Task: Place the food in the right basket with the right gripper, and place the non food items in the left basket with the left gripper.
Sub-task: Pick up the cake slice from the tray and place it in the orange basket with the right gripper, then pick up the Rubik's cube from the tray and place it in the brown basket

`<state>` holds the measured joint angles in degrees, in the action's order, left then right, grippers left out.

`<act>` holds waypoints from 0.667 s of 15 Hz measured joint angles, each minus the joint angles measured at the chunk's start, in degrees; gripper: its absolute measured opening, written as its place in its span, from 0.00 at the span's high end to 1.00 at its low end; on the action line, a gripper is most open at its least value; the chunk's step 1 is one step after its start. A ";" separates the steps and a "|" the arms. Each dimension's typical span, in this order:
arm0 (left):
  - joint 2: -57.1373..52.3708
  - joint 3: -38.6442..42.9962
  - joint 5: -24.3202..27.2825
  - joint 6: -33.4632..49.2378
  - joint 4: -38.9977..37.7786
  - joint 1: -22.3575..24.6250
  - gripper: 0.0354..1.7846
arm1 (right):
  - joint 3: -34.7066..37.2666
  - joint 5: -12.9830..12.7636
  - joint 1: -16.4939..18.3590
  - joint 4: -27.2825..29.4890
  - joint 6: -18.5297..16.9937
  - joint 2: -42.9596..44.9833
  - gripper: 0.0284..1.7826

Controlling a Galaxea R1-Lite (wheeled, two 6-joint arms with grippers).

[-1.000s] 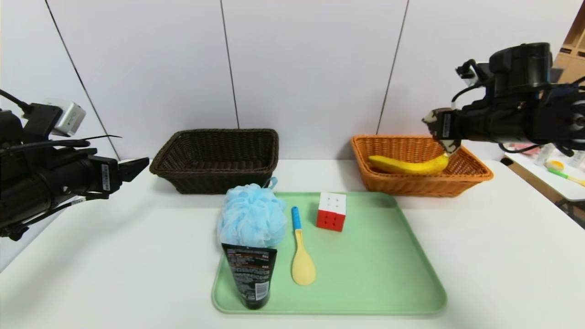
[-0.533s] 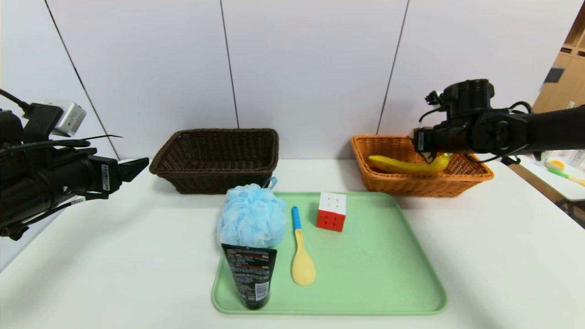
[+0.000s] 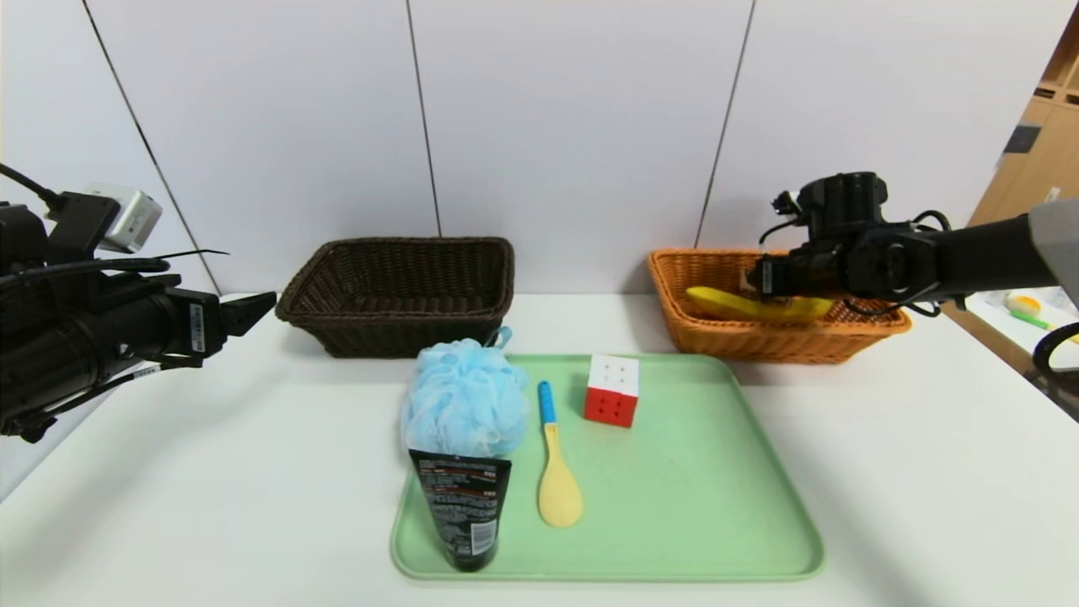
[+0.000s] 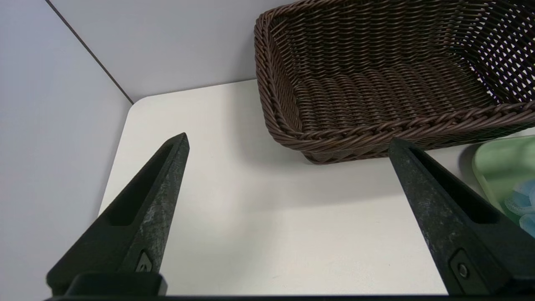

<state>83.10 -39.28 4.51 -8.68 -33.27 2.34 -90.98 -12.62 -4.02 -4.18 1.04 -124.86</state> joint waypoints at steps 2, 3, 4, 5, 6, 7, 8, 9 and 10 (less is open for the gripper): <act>-0.04 0.00 -0.02 0.02 0.00 0.00 0.06 | 0.00 -0.02 0.01 -0.04 0.00 -0.06 0.24; -0.09 0.00 -0.05 0.02 0.00 0.00 0.06 | 0.00 0.00 0.00 -0.02 0.00 0.02 0.22; -0.11 0.00 -0.05 -0.02 0.00 0.00 0.06 | 0.00 0.02 -0.02 0.00 0.00 0.22 0.20; -0.15 0.01 -0.05 -0.02 0.00 0.00 0.06 | -0.01 0.02 -0.05 0.00 0.00 0.55 0.18; -0.20 0.04 -0.02 0.00 0.00 0.00 0.06 | -0.06 0.00 -0.13 0.05 -0.05 0.94 0.16; -0.26 0.12 -0.11 0.02 0.00 0.00 0.06 | -0.06 -0.02 -0.35 0.46 -0.02 1.84 0.15; -0.30 0.17 -0.13 0.02 0.00 0.00 0.06 | -0.06 0.00 -0.77 0.90 0.11 3.33 0.14; -0.33 0.26 -0.13 0.04 0.00 0.00 0.06 | -0.04 0.06 -1.45 1.38 0.26 5.34 0.12; -0.39 0.34 -0.13 0.09 0.00 0.00 0.06 | 0.18 0.20 -2.56 2.17 0.44 7.66 0.11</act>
<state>82.71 -38.94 4.38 -8.59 -33.27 2.34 -90.80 -12.42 -6.58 -2.01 1.48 -117.20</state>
